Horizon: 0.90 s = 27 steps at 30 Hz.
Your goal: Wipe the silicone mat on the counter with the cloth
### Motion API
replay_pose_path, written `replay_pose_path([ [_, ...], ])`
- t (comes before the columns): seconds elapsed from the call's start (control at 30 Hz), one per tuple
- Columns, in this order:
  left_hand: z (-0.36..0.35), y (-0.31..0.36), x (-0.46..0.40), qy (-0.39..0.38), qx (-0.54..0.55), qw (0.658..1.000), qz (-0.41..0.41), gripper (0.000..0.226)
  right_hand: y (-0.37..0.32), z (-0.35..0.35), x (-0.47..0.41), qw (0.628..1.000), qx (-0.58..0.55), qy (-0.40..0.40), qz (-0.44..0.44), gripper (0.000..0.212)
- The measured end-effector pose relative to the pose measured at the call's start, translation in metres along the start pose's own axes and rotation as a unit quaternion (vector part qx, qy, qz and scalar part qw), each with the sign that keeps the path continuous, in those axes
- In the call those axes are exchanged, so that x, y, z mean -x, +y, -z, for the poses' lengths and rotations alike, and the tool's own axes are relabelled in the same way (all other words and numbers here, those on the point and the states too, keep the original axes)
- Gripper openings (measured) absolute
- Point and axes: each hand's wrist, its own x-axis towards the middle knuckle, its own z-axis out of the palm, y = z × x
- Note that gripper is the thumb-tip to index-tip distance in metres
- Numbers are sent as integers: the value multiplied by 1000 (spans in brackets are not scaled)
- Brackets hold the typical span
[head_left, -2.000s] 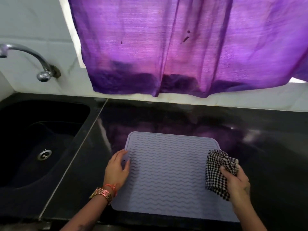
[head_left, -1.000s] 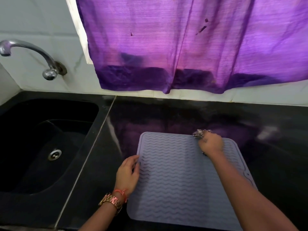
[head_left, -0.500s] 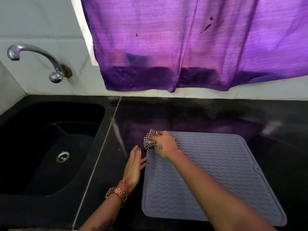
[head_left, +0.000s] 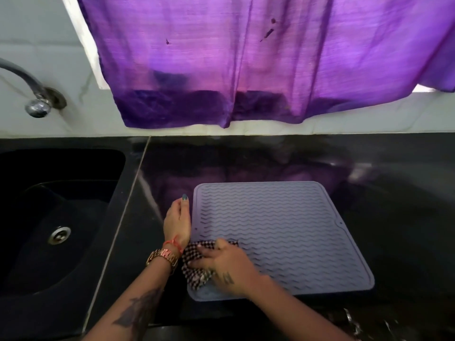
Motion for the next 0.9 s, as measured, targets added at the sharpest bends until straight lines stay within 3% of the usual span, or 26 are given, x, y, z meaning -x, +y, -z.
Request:
replay_pose_path([
  [0.13,-8,1,6,-7,-47,999,-16,45,3,-8,32,998,-1,-30,46,44],
  [0.33,-13,0,10,2,-87,995,-42,45,24,-1,67,997,-52,-55,20,61],
  [0.6,-21,-12,10,36,-143,986,-74,43,49,10,111,998,-62,-33,-7,62],
  [0.9,-29,-14,17,64,-170,980,-86,44,104,21,184,986,-120,-29,-115,57],
])
